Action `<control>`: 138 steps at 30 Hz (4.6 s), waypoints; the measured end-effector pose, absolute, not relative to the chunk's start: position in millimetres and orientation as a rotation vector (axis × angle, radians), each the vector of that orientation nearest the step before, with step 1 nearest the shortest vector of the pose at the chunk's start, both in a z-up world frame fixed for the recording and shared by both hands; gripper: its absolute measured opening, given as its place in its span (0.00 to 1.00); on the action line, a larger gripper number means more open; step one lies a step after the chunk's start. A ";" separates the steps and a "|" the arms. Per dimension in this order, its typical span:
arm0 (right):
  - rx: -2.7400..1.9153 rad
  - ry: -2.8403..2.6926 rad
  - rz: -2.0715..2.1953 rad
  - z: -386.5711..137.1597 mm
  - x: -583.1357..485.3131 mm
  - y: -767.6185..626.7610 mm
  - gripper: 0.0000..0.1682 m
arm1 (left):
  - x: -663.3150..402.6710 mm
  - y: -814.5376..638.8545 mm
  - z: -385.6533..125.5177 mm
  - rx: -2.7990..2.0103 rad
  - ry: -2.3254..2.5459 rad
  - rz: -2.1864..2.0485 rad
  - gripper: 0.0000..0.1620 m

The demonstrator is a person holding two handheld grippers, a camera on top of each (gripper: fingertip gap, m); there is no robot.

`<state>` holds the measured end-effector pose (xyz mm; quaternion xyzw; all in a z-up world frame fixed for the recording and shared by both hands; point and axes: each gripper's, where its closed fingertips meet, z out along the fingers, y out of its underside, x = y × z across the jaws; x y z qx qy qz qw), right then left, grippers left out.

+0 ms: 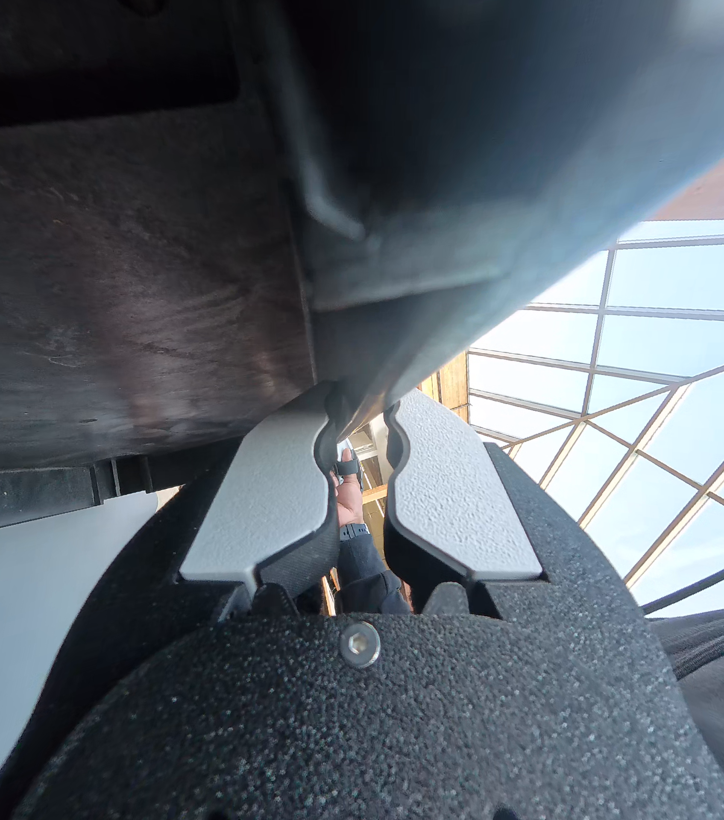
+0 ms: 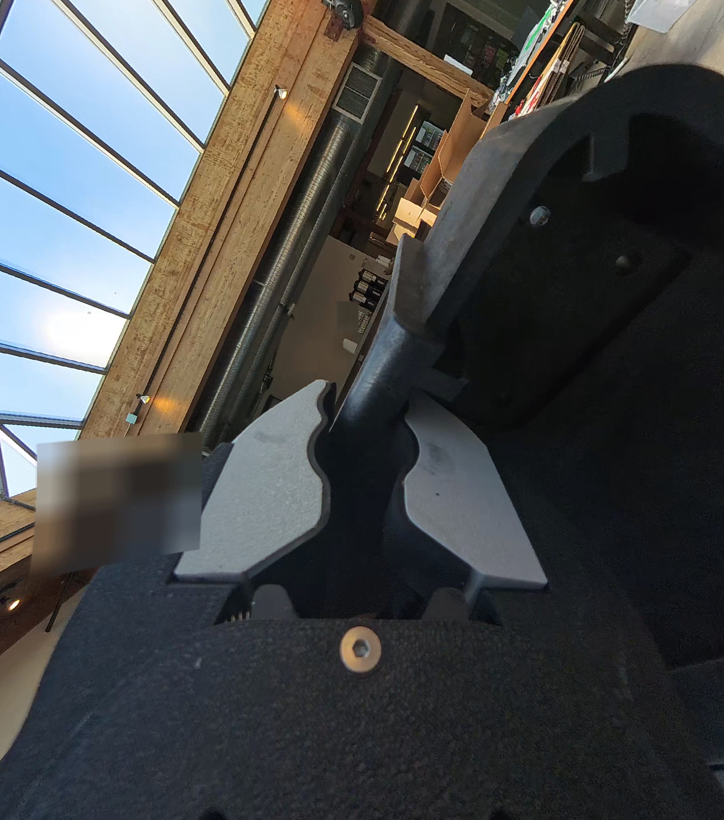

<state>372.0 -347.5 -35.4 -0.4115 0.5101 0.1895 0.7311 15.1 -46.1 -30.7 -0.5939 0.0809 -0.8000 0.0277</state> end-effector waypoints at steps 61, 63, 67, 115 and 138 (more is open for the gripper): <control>-0.946 1.089 0.516 -35.7 333.9 -305.4 0.13 | 17.7 -42.4 -31.7 -1.896 0.251 -2.358 0.09; -0.948 1.085 0.525 -35.6 334.2 -304.8 0.13 | 14.7 -45.9 -31.8 -1.904 0.253 -2.350 0.09; -0.958 1.082 0.543 -35.2 335.6 -302.2 0.13 | 8.9 -52.4 -31.8 -1.916 0.219 -2.335 0.09; -0.987 1.064 0.590 -36.0 357.0 -269.8 0.14 | -68.1 -146.4 36.8 -1.973 1.339 -2.456 0.06; -0.990 1.070 0.608 -36.1 357.3 -269.3 0.14 | -5.3 137.4 -10.0 -2.015 1.646 -1.104 0.40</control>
